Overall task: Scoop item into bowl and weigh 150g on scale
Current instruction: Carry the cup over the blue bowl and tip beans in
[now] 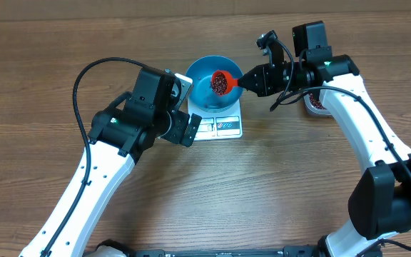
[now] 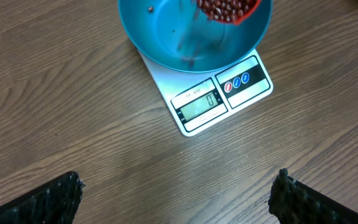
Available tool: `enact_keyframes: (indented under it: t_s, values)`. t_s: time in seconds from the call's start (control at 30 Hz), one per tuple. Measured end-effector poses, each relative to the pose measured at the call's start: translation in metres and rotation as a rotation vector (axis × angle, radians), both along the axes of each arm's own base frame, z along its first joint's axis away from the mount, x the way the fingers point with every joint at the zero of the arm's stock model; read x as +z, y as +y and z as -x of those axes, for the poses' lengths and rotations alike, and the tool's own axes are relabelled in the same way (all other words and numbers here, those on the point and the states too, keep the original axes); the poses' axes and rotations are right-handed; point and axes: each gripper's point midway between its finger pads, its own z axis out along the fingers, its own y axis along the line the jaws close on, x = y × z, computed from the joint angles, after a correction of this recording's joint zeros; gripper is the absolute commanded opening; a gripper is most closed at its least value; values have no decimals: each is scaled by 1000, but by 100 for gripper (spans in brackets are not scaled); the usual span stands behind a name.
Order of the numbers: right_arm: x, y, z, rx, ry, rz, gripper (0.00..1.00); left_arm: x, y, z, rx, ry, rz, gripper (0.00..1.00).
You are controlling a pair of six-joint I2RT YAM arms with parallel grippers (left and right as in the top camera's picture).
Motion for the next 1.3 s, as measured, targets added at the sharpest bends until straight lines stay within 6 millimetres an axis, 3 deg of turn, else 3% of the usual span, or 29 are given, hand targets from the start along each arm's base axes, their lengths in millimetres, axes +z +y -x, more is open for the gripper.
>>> enact_keyframes:
  t_s: [0.33,0.83,1.07,1.3]
  values:
    - [1,-3,-12,-51,-25,18,4,0,0,0,0,0,0,100]
    - [8,11,-9,-23,-82,49,4,0,0,0,0,0,0,99]
    - [22,14,-5,-10,-179,118,4,0,0,0,0,0,0,100]
    - [22,25,0,7,-224,188,4,0,0,0,0,0,0,100]
